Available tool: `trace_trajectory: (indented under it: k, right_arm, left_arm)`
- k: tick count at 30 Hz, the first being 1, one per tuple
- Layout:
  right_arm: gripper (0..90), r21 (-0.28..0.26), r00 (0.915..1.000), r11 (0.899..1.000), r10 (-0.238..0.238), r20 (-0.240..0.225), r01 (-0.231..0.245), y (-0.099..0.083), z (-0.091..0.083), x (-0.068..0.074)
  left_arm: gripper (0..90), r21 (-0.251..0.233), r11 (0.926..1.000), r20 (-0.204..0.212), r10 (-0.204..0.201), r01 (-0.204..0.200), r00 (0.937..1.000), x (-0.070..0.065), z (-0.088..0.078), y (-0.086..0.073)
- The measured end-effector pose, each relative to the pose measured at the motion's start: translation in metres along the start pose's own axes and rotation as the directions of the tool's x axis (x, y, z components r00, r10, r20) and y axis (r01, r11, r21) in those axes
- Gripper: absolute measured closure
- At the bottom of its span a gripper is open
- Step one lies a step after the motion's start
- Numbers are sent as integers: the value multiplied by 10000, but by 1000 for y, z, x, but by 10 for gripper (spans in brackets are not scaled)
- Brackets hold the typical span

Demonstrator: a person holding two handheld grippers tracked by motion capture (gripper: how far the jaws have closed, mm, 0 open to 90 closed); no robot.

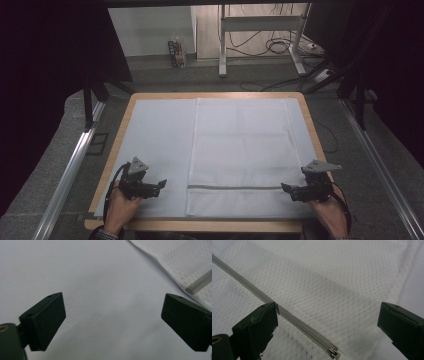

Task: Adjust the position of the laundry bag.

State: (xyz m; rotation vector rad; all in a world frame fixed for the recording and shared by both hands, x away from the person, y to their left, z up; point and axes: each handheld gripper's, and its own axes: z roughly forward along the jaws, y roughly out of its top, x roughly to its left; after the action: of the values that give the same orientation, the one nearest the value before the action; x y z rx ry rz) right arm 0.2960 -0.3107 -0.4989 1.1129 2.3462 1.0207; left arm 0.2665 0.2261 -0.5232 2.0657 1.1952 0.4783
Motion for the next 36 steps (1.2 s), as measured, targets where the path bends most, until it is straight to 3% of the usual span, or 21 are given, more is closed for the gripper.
trace_trajectory:
  k: [3, 4, 8, 12, 15, 18, 20, 24, 27, 30, 36]
  right_arm:
    - [30, 25, 10000, 10000, 5, -29, -5, 0, 0, 0]
    - [30, 58, 10000, 10000, -20, -49, 21, 0, 1, 0]
    - [30, 156, 9999, 9999, -65, -85, 67, 1, 3, 1]
    - [30, 188, 9999, 9998, -101, -94, 103, 1, 2, 2]
    - [30, 268, 9999, 9996, -68, -152, 72, 2, 3, 2]
    - [30, 282, 9998, 9996, 13, -195, -7, 2, 3, 2]
    - [25, 320, 9998, 9995, 50, -212, -43, 2, 4, 2]
    - [11, 279, 9995, 9994, 216, -249, -209, 1, 5, 2]
    - [11, 91, 9998, 9999, 147, -101, -146, 2, 4, 3]
    - [12, 35, 9999, 9999, 142, -17, -142, 4, 3, 3]
    - [7, 209, 9997, 9997, 101, 241, -106, 6, 5, 4]
  left_arm:
    - [35, 89, 9999, -472, 136, -132, 9988, -2, -1, 1]
    - [36, 24, 10000, -385, -85, 86, 9992, 0, -3, 2]
    - [64, -32, 9994, -392, -360, 359, 9986, 3, -5, 2]
    - [77, -48, 9989, -360, -458, 457, 9983, 4, -6, 2]
    - [83, -27, 9996, -347, -282, 282, 9990, 2, -6, 3]
    - [67, 132, 9998, -242, 137, -133, 9996, -2, -3, 3]
    - [59, 306, 9995, 231, 51, -58, 9997, -4, 1, 5]
    - [50, 465, 9989, 168, 99, -107, 9998, -6, 4, 6]
    - [37, 381, 9993, 458, -36, 18, 9989, -4, 3, 8]
    - [57, 524, 9985, 223, 157, -168, 9996, -5, 5, 12]
    - [93, 440, 9977, 173, 509, -516, 9986, -10, 12, 20]
